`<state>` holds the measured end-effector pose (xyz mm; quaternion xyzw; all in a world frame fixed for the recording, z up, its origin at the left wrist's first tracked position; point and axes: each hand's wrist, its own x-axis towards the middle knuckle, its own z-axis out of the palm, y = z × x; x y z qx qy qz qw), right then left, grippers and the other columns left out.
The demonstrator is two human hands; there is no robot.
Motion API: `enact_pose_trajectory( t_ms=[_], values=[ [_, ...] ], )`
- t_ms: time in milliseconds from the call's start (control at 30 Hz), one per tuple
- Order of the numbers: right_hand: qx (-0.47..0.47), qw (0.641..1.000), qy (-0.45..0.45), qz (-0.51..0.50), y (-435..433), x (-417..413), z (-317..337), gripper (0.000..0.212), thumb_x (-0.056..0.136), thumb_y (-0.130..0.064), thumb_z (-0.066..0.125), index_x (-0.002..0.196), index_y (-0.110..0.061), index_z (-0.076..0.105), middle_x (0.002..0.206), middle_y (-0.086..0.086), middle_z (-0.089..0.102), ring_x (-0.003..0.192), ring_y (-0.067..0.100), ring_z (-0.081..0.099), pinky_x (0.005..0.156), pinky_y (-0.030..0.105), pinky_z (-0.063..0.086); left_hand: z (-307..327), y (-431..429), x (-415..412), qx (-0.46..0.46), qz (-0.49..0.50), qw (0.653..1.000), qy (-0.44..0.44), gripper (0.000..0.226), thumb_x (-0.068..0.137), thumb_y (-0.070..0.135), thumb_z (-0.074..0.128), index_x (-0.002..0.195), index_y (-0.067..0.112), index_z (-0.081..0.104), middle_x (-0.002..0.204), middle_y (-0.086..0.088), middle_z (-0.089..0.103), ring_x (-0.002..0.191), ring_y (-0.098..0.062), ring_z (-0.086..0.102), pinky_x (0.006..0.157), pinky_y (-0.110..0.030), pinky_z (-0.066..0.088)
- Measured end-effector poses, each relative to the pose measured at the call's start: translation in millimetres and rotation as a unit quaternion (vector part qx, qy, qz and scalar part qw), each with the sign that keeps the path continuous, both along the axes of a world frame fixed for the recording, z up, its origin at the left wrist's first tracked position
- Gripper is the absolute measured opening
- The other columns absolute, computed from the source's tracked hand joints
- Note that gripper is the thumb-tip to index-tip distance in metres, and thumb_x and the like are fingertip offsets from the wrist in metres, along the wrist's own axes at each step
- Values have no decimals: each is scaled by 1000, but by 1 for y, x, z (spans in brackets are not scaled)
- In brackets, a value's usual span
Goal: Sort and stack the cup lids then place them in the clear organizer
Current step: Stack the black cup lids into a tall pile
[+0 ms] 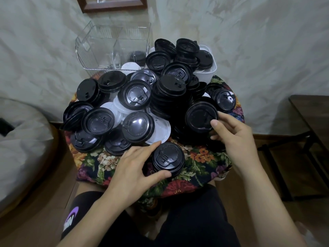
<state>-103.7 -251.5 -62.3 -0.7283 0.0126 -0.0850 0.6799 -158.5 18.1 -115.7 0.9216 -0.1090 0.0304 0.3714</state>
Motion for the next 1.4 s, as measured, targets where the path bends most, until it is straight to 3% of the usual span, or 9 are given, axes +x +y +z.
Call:
enact_pose_trajectory(
  t_ms=[167,300,500,567,667,867,1133,1300,1400],
  values=[
    [26,998,22,58,6,-15,4,36,92,-19,71,126,-27,70,91,-7,74,77,7,67,67,22,56,3,0,-1,-4,14,999,31,99,65,98,53,150,47,46,126,22,53,123,-1,48,106,-30,40],
    [-22,987,53,151,27,-31,-5,34,97,-8,68,126,-27,69,84,-7,69,70,9,63,63,23,55,4,0,0,-6,9,1000,28,95,65,94,56,147,47,49,122,33,46,121,3,46,105,-28,38],
    [-111,981,74,139,35,-38,-13,36,99,-28,68,133,-39,63,91,-10,73,67,7,61,66,20,52,-1,2,2,-21,5,999,34,96,62,94,59,148,51,48,120,29,50,121,6,46,106,-21,35],
    [-128,976,90,151,36,-40,-14,55,90,-38,77,142,-42,58,97,-7,72,73,8,60,72,19,52,-1,1,2,-25,3,999,32,90,62,93,59,145,58,45,117,31,50,120,9,45,102,-14,32],
    [-163,970,94,154,38,-40,-17,78,79,-48,85,148,-46,50,125,-9,65,91,17,64,89,34,56,2,0,1,-23,-3,1000,18,82,66,89,60,141,64,39,113,45,49,119,12,43,98,-10,32],
    [-166,971,51,163,39,-44,-10,76,76,-46,84,145,-43,54,134,-32,51,126,-3,56,98,23,49,0,1,4,-11,-13,1000,7,93,70,87,58,151,43,48,123,46,50,122,9,43,106,-18,34],
    [-224,953,70,192,42,-48,-16,79,79,-41,88,147,-51,49,124,-33,58,81,7,59,74,19,47,-4,8,5,-25,-25,998,46,92,64,94,58,145,77,19,126,23,51,127,-5,45,110,-28,35],
    [-233,952,83,183,37,-44,-22,75,70,-62,86,136,-67,50,90,-4,71,74,8,61,75,30,50,-4,10,5,-50,-31,998,26,70,77,93,44,142,73,31,122,25,55,123,4,46,110,-28,37],
    [-244,949,83,181,37,-44,-23,76,71,-58,87,138,-64,52,77,-15,66,71,2,56,74,27,47,-4,9,6,-49,-33,998,29,72,78,93,42,144,65,37,121,26,58,123,6,46,109,-29,38]
  ],
)
